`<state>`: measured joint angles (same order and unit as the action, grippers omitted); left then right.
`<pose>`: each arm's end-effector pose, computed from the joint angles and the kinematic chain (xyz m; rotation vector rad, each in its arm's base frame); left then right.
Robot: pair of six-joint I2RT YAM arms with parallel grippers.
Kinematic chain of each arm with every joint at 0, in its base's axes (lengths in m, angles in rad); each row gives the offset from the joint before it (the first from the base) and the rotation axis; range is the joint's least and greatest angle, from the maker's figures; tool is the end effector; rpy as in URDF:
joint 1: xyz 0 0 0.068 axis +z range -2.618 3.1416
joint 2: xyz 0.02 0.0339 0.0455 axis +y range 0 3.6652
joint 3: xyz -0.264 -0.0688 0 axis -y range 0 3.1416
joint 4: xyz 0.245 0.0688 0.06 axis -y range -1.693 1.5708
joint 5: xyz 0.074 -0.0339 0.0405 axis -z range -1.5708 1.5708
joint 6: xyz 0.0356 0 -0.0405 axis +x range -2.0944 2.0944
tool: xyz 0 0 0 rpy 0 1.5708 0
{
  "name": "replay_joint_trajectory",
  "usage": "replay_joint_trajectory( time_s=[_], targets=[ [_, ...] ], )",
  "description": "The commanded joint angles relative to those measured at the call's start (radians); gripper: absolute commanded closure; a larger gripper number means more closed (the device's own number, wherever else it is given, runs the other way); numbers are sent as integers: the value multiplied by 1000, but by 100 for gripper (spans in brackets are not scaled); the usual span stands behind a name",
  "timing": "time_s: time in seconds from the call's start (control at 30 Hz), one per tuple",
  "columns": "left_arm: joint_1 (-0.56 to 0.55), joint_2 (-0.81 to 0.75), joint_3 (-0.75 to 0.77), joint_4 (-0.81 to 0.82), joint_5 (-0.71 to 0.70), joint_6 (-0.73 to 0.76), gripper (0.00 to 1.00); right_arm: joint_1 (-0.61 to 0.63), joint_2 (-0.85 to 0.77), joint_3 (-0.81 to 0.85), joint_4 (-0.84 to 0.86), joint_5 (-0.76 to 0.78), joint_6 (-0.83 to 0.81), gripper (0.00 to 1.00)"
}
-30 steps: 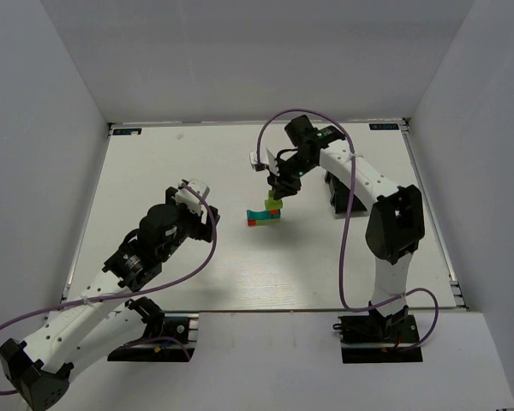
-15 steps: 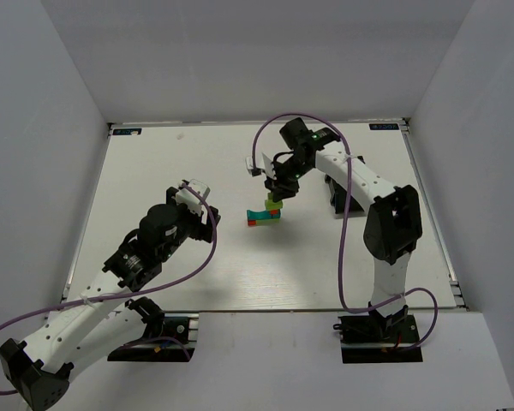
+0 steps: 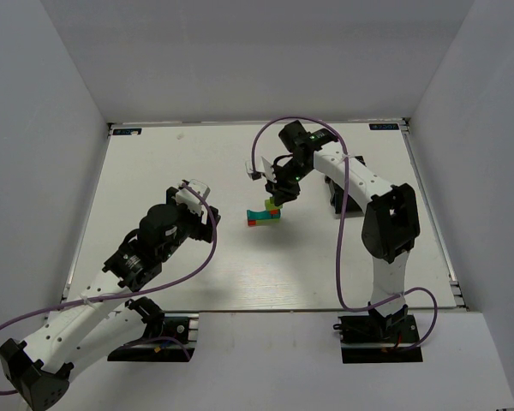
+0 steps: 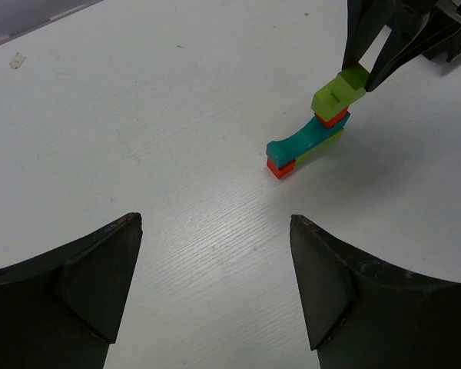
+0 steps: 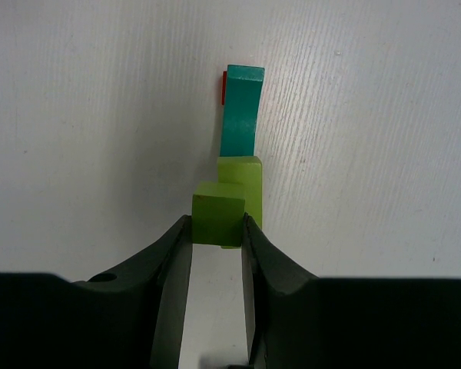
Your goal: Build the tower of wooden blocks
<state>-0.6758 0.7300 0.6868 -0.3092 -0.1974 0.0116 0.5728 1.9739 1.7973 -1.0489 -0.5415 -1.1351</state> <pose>0.1392 -0.1027 0.3013 0.5221 1.8523 -0.2570 0.3352 0.2380 0.2740 -2.0496 1.6187 0.5694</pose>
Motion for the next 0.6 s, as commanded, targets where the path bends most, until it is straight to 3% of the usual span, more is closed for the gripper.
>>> replay_joint_trajectory(
  time_s=[0.0,0.57],
  targets=[
    [2,-4,16,12,12,5,12,6,6,40,-26,-5,-14,97],
    [2,-4,16,12,12,5,12,5,10,54,-17,5,-22,96]
  ],
)
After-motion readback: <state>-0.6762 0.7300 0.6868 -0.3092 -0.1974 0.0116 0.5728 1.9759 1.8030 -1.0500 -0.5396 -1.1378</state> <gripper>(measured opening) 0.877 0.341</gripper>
